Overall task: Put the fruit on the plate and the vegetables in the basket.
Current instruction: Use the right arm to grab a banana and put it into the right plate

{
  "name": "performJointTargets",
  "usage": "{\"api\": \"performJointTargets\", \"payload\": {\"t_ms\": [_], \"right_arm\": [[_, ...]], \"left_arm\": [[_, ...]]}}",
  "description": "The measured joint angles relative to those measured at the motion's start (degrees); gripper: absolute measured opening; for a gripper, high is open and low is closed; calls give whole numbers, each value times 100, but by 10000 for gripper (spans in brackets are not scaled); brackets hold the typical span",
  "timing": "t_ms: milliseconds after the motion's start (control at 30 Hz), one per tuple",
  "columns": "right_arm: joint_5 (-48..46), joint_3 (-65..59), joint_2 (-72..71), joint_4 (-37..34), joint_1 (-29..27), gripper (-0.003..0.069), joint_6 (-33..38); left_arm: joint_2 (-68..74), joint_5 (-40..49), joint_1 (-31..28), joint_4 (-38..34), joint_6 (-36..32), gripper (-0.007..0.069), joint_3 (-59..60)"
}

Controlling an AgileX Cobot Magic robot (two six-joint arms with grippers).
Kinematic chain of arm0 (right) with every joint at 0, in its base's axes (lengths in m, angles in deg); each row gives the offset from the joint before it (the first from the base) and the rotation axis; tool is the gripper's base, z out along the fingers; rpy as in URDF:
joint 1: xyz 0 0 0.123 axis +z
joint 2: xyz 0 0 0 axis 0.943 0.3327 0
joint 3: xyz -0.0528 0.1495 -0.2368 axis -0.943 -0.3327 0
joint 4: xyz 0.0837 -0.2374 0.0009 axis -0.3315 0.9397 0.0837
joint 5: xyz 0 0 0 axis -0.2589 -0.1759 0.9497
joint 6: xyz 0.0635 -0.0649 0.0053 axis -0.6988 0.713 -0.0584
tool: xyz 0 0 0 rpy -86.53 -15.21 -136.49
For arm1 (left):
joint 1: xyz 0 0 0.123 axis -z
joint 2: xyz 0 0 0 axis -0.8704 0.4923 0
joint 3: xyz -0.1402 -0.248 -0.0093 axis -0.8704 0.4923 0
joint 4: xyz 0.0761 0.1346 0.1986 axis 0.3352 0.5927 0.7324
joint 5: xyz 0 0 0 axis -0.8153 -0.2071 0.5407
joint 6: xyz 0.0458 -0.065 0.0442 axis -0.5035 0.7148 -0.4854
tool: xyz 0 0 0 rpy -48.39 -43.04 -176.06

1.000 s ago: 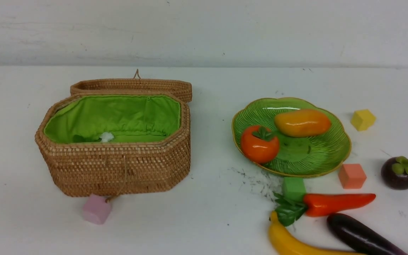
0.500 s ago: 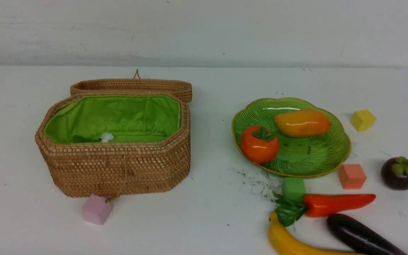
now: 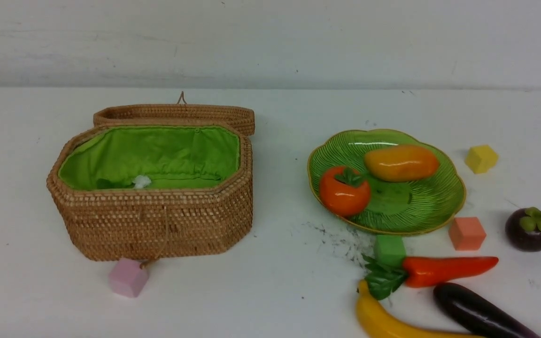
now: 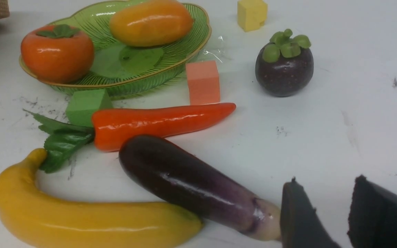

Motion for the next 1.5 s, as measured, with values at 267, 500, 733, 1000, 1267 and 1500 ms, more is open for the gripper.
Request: {"api": "performJointTargets", "payload": {"t_ms": [267,500,733,1000,1267,1500], "right_arm": [[0,0,0,0,0,245,0],[0,0,0,177,0,245,0],[6,0,0,302,0,245,0],[1037,-47,0,-184,0,245,0],[2923,-47,0,-445,0,245,-112],[4471,-47,0,-519,0,245,-533]], "left_arm": [[0,0,0,0,0,21,0],[0,0,0,0,0,24,0],[0,0,0,0,0,29,0],[0,0,0,0,0,37,0],[0,0,0,0,0,39,0],[0,0,0,0,0,44,0]]}}
